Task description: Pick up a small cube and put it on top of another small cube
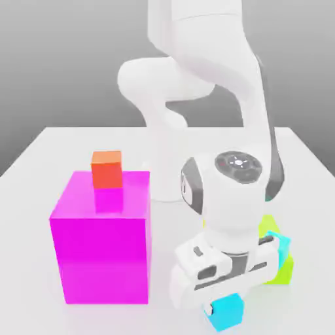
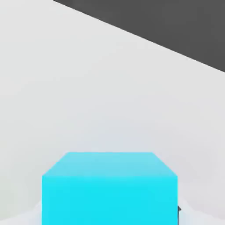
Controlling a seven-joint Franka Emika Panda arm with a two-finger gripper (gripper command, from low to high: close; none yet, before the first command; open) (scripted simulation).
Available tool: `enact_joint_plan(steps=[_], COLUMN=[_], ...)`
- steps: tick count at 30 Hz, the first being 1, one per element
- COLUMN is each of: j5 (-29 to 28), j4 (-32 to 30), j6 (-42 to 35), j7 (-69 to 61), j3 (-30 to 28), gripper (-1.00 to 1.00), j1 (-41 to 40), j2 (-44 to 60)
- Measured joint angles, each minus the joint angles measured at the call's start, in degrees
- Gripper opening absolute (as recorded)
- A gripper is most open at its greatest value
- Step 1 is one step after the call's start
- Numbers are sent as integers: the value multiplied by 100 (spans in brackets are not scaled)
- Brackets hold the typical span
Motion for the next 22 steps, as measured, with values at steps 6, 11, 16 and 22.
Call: enact_joint_plan(steps=[6, 11, 16, 22], j5=[151, 366, 541, 348], j4=[-245, -511, -763, -908], j6=[-936, -1710, -2114, -1342], j7=[-359, -1311, -2112, -2027], j3=[243, 631, 778, 767], gripper=[-100, -100, -100, 100], j1=[25, 545, 969, 954], j2=[-1180, -2222, -2885, -2250])
